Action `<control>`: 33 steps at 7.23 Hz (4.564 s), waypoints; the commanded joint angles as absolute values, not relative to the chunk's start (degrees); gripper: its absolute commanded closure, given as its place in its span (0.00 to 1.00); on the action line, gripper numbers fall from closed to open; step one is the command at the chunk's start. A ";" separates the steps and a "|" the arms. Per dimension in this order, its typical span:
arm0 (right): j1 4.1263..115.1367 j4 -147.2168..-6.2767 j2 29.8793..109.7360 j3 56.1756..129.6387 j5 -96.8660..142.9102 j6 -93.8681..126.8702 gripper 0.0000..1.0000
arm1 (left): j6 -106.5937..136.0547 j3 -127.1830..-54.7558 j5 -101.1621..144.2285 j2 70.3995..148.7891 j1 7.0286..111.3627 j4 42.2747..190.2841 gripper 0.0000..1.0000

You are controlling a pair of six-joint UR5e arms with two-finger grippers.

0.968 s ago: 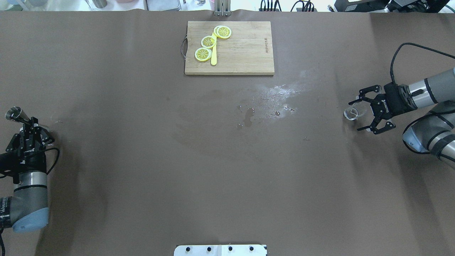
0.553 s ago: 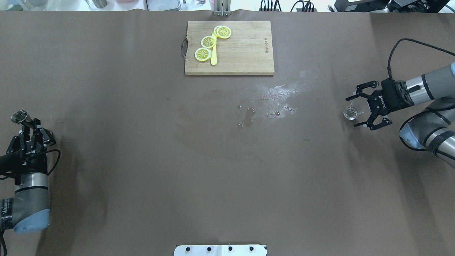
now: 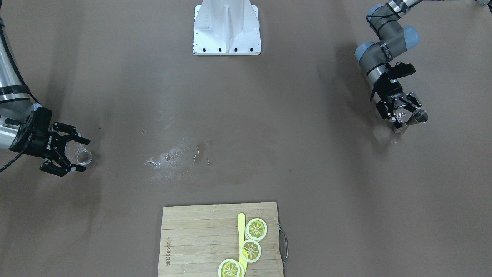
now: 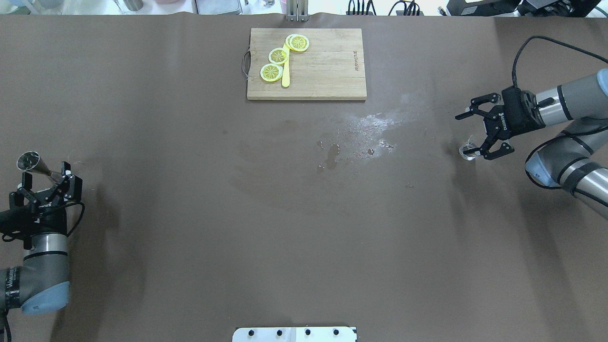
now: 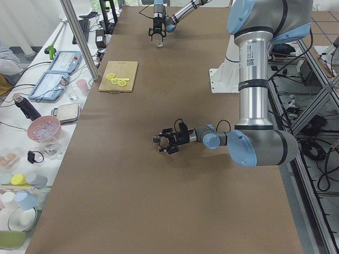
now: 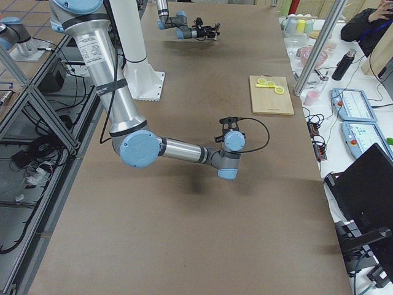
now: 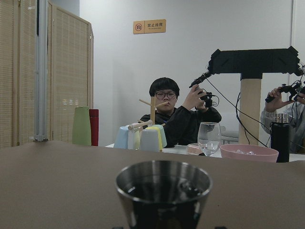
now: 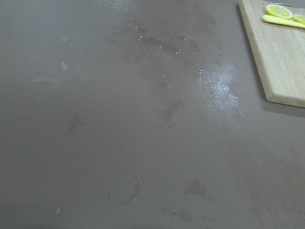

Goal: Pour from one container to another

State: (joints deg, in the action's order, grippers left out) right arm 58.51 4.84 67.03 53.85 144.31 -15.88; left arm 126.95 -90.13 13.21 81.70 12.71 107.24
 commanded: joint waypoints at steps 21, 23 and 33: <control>83.47 -90.79 72.39 80.40 133.67 16.70 0.00 | 73.93 -119.18 27.82 86.04 8.17 115.74 0.02; 86.38 -90.70 80.39 85.41 134.65 9.36 0.00 | 69.09 -119.27 42.89 88.92 15.24 123.28 0.02; 93.60 -101.25 84.63 91.82 135.00 9.93 0.00 | 2.99 -101.61 128.53 93.96 82.48 96.57 0.02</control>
State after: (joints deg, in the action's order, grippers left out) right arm 93.56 -100.66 83.19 89.00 134.83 9.93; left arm 13.58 -103.58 121.90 94.57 75.25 103.20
